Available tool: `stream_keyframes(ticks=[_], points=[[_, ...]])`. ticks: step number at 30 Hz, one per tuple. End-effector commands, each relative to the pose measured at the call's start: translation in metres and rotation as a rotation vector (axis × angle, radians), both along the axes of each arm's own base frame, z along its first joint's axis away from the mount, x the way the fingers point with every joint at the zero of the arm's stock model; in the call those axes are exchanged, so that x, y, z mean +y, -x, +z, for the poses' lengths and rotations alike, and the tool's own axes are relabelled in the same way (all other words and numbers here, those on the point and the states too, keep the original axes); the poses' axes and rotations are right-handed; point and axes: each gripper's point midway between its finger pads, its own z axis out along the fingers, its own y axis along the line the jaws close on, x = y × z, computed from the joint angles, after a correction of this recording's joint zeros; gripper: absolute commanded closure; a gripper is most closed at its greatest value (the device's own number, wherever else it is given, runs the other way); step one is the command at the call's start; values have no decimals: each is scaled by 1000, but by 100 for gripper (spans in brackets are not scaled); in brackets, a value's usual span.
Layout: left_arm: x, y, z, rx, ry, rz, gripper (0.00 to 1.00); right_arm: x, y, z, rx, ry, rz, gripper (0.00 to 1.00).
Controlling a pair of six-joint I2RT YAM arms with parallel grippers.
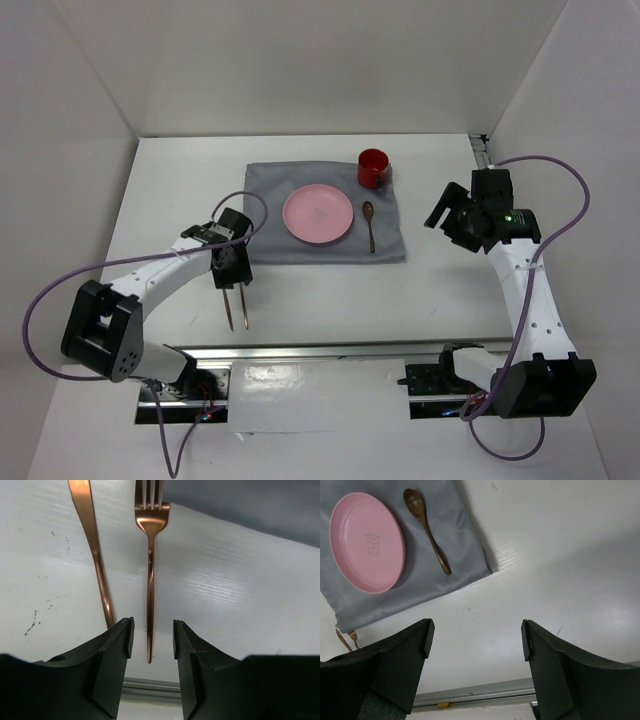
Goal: Set the dinner table for one person
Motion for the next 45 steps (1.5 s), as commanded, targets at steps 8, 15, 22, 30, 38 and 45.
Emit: stream_keyframes(ticks=[8,15,22,30,38,45], points=[[-11,-20,-37,59,70,-8,40,0,-11,9,-54,-10,0,17],[7,-19,-58,89,26,68,48,2,-12,7,-44,-17,6,17],[16,-16,-62,137,-17,120,74,2,-14,2,-35,-17,6,17],[29,-46,21,-34,-132,112,100,3,-20,12,-66,-17,19,17],[-4,-120,52,-108,-233,-22,100,9,-20,5,-49,-48,35,17],[-26,-194,23,-33,-256,-125,100,5,-17,11,-43,-24,25,17]])
